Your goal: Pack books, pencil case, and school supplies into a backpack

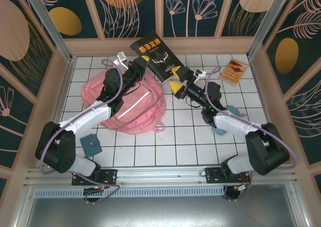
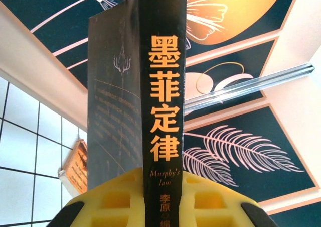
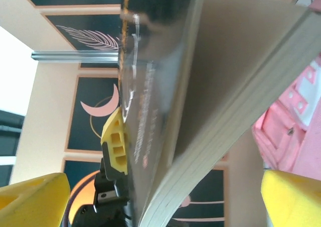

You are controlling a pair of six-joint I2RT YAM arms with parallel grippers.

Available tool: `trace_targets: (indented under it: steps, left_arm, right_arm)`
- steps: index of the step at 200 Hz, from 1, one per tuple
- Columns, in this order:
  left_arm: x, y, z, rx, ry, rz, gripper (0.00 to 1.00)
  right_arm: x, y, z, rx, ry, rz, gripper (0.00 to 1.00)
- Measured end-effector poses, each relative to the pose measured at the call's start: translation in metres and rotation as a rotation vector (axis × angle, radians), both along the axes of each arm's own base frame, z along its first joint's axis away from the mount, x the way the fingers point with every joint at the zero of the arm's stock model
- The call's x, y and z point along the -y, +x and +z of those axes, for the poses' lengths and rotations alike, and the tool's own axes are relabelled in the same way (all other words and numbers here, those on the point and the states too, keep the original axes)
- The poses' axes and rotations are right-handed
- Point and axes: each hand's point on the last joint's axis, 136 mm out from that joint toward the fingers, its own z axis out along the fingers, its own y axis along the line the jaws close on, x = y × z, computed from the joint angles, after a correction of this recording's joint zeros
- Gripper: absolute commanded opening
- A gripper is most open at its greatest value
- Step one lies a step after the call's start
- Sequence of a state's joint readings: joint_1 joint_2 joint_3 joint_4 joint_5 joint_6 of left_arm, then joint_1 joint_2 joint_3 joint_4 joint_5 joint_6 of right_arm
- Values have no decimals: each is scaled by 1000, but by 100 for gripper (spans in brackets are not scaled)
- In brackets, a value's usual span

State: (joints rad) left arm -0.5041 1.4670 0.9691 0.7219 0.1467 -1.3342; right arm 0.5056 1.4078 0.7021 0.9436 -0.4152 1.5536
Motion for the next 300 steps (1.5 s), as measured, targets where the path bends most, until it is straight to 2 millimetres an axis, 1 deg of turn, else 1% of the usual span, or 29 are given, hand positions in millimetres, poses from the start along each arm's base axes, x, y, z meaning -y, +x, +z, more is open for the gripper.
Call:
trace_targets:
  steps: [14, 28, 40, 48, 71, 82, 96, 109, 116, 141, 151, 165, 177, 192, 201, 209, 217, 228, 237, 255, 260, 280, 300]
  left_arm:
    - [0, 0, 2, 4, -11, 1, 0]
    - [-1, -1, 3, 8, -20, 1, 0]
    - [-2, -1, 1, 7, -23, 4, 0]
    - [-3, -2, -2, 0, -22, 8, 0]
    - [-5, -1, -8, -14, -20, 19, 0]
    - [-6, -1, -7, -13, -21, 23, 0]
    - [-6, -2, -5, -10, -23, 26, 0]
    - [-7, -2, -4, -7, -26, 27, 0]
    - [-7, -2, -3, -5, -27, 27, 0]
    - [-7, -3, -1, -4, -32, 24, 0]
    - [-7, -3, -2, -7, -34, 24, 0]
    - [-7, -3, -3, -12, -32, 23, 1]
    - [-7, -3, -6, -20, -27, 24, 9]
    - [-9, -3, -12, -44, -12, 31, 30]
    - [-11, -3, -17, -62, 4, 41, 48]
    - [-13, -5, -21, -75, 22, 47, 61]
    - [-17, -8, -25, -89, 46, 56, 70]
    - [-21, -12, -30, -117, 72, 69, 80]
    - [-26, -16, -36, -135, 120, 84, 86]
    - [-35, -22, -49, -178, 198, 115, 90]
    - [-38, -24, -53, -189, 224, 122, 93]
    - [-45, -29, -76, -229, 354, 134, 95]
    - [-50, -36, -106, -270, 524, 113, 97]
  right_arm:
    - [-11, 7, -1, -24, 35, 22, 95]
    - [-20, 13, -2, -38, 63, 38, 91]
    - [-24, 16, -1, -44, 87, 48, 87]
    - [-26, 17, 1, -51, 107, 52, 82]
    - [-23, 20, 5, -58, 142, 38, 70]
    - [-21, 21, 8, -58, 159, 28, 65]
    - [-19, 23, 6, -69, 169, 11, 59]
    - [-17, 24, 2, -82, 170, -4, 50]
    - [-16, 25, 1, -86, 170, -11, 44]
    - [-14, 26, 1, -90, 176, -24, 40]
    - [-14, 27, 1, -94, 178, -26, 37]
    - [-13, 28, -1, -103, 177, -31, 27]
    - [-13, 28, -2, -107, 176, -34, 21]
    - [-12, 29, -2, -106, 172, -41, 12]
    - [-12, 29, -1, -98, 161, -44, 10]
    - [-11, 28, -2, -96, 149, -48, 8]
    - [-10, 28, -6, -102, 122, -56, 8]
    - [-7, 27, -12, -111, 78, -69, 7]
    - [-2, 26, -16, -114, 31, -85, 6]
    - [12, 25, -22, -116, -73, -132, 5]
    - [18, 24, -24, -111, -108, -149, 5]
    - [41, 21, -24, -85, -212, -205, 5]
    - [65, 19, -27, -60, -330, -259, 5]
